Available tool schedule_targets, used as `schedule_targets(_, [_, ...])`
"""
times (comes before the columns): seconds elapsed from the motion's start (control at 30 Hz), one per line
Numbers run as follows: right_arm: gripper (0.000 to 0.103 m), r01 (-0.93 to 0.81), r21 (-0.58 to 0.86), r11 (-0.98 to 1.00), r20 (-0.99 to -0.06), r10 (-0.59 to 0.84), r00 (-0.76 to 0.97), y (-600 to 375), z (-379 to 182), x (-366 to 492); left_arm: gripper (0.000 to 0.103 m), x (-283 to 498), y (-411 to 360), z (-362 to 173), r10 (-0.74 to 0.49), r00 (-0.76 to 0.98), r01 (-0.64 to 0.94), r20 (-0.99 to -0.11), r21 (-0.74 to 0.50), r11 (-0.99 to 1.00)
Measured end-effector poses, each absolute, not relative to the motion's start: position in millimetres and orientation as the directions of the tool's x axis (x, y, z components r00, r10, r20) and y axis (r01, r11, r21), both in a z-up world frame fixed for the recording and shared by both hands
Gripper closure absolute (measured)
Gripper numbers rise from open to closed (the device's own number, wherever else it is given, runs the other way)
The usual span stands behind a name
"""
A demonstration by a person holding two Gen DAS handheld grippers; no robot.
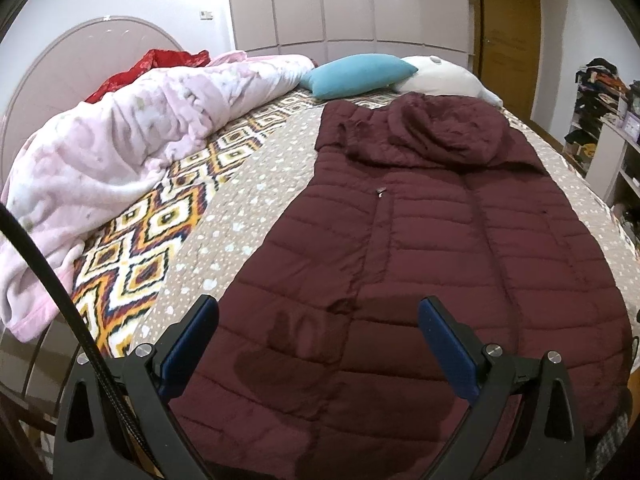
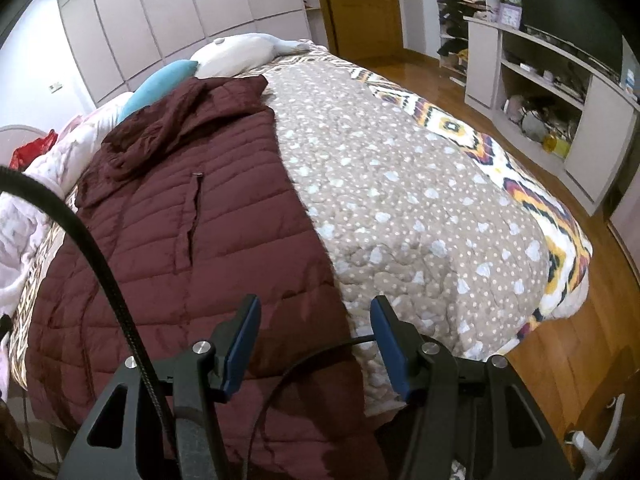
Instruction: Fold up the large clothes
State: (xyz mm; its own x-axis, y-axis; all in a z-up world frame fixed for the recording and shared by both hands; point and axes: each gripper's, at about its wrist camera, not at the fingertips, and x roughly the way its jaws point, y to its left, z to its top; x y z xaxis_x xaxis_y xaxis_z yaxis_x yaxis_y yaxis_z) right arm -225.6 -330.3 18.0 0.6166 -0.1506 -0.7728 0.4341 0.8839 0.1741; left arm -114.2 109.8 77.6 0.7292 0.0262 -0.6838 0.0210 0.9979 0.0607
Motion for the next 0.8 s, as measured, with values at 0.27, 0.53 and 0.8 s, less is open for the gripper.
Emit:
schedule_targets(0.27, [0.041, 0.469, 0.181, 0.865, -0.774, -0.169, 0.61, -343.3, 15.2, -229.7, 0.003, -111.4, 128.4, 71.7, 0.04, 0.721, 0.006, -0.691, 0.063, 0.998])
schedule_targets(0.53, [0.04, 0.455, 0.368, 0.811, -0.759, -0.021, 0.651, -375.8, 4.3, -237.0, 0.003, -95.7, 215.3, 53.5, -0.036, 0.674, -0.072, -0.738, -0.113, 0.991])
schedule_targets(0.8, [0.038, 0.401, 0.568, 0.719, -0.712, 0.184, 0.677, -388.7, -26.4, -240.8, 0.003, -77.3, 292.8, 11.1, -0.273, 0.594, -0.107, -0.757, -0.411, 0.905])
